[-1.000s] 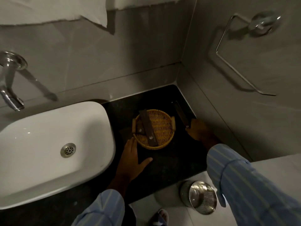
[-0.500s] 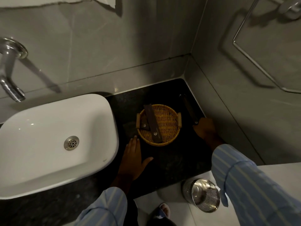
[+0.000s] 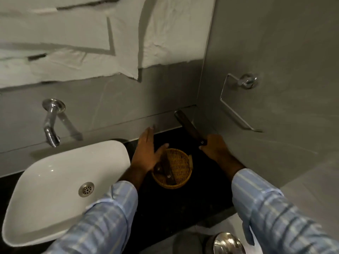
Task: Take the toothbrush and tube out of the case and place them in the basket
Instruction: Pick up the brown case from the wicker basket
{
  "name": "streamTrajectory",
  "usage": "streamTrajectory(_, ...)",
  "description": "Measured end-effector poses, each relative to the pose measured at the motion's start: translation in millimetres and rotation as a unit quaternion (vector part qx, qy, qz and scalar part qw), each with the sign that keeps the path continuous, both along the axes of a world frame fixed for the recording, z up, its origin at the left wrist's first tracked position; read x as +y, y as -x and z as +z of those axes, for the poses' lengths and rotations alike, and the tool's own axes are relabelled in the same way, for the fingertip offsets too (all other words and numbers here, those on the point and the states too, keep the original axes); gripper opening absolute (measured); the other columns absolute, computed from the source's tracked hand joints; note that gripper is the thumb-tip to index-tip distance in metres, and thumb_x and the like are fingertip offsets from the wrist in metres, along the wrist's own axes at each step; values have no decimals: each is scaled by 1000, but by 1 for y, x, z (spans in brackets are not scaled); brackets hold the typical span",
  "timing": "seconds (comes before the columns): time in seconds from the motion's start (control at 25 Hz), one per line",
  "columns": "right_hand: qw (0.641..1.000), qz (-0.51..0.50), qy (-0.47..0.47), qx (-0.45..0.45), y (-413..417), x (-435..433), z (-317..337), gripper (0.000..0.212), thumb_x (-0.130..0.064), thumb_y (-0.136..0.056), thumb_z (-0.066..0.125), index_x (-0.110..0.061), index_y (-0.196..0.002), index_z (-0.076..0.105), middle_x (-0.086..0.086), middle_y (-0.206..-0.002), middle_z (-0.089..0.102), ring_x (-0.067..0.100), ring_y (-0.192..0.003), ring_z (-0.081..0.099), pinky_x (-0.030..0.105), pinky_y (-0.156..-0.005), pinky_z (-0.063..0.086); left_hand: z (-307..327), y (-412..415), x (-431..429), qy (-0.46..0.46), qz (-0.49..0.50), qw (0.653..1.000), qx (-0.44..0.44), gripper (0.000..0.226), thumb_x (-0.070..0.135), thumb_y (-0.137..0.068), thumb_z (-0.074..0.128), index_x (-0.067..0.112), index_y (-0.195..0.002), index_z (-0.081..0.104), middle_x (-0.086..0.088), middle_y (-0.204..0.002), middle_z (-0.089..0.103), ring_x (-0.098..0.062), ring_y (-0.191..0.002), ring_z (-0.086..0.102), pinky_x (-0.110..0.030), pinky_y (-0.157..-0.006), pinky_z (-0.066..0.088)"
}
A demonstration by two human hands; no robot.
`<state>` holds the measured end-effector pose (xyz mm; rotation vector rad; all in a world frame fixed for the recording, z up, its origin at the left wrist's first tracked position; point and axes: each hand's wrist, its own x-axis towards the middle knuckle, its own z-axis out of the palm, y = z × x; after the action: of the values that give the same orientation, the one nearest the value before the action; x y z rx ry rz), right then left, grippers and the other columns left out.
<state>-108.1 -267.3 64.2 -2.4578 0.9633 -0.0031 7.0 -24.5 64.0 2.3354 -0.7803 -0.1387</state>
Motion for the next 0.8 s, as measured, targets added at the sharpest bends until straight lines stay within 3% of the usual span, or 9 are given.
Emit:
streamTrajectory(0.12, 999, 10, 22, -31, 9, 10, 35, 50, -30, -82, 74, -1, -122, 63, 22, -125, 64, 39, -117, 60, 38, -93, 48, 69, -19, -23, 94, 25, 993, 66, 77, 55, -87, 62, 18, -150, 39, -8, -156, 42, -25, -143, 40, -38, -120, 30)
streamTrajectory(0.2, 998, 21, 20, -51, 13, 14, 57, 54, -30, -82, 75, -2, -126, 60, 20, -129, 62, 37, -122, 58, 40, -99, 46, 112, -25, -33, 156, 22, 981, 114, 65, 51, -85, 66, 19, -141, 53, -7, -143, 59, -23, -128, 57, -35, -110, 43)
streamTrajectory(0.24, 998, 28, 23, -57, 15, 16, 67, 53, -30, -81, 75, -3, -125, 60, 19, -127, 63, 36, -121, 59, 40, -99, 47, 131, -27, -37, 166, 14, 980, 104, 55, 47, -86, 67, 18, -133, 62, -7, -133, 66, -23, -121, 63, -33, -106, 46)
streamTrajectory(0.32, 996, 36, 40, -68, 19, 20, 90, 51, -30, -80, 76, -5, -122, 62, 17, -124, 65, 35, -118, 60, 39, -95, 48, 164, -28, -42, 204, -12, 973, 111, 33, 31, -89, 69, 9, -113, 74, -15, -114, 75, -31, -107, 71, -42, -101, 52)
streamTrajectory(0.44, 992, 43, 82, -86, 25, 23, 119, 45, -32, -78, 77, -7, -113, 67, 16, -116, 69, 33, -109, 65, 33, -86, 49, 203, -26, -39, 251, -54, 946, 199, 23, 11, -89, 68, -5, -104, 74, -29, -108, 73, -41, -100, 72, -53, -95, 56)
streamTrajectory(0.56, 986, 44, 106, -122, 37, 21, 145, 38, -30, -76, 78, -9, -107, 70, 14, -108, 73, 31, -102, 69, 28, -79, 48, 232, -22, -30, 247, -99, 937, 228, 21, 6, -87, 67, -10, -99, 73, -38, -107, 69, -39, -93, 71, -54, -97, 54)
streamTrajectory(0.64, 982, 50, 108, -147, 44, 19, 159, 32, -25, -76, 78, -10, -102, 70, 12, -104, 73, 29, -98, 69, 27, -76, 46, 249, -20, -26, 233, -117, 935, 241, 19, 4, -86, 67, -10, -97, 73, -37, -108, 70, -30, -85, 75, -40, -85, 62)
streamTrajectory(0.72, 977, 66, 123, -161, 49, 19, 171, 28, -22, -76, 76, -11, -101, 70, 9, -102, 72, 26, -97, 68, 26, -76, 45, 263, -18, -26, 192, -121, 950, 212, 18, 6, -85, 69, -6, -97, 75, -29, -104, 74, -25, -84, 79, -31, -75, 64)
streamTrajectory(0.8, 973, 82, 139, -164, 51, 20, 178, 23, -19, -77, 74, -11, -99, 70, 8, -99, 71, 25, -95, 66, 25, -75, 44, 273, -16, -27, 155, -103, 971, 147, 16, 10, -83, 71, 1, -93, 77, -20, -97, 77, -25, -81, 79, -36, -77, 65)
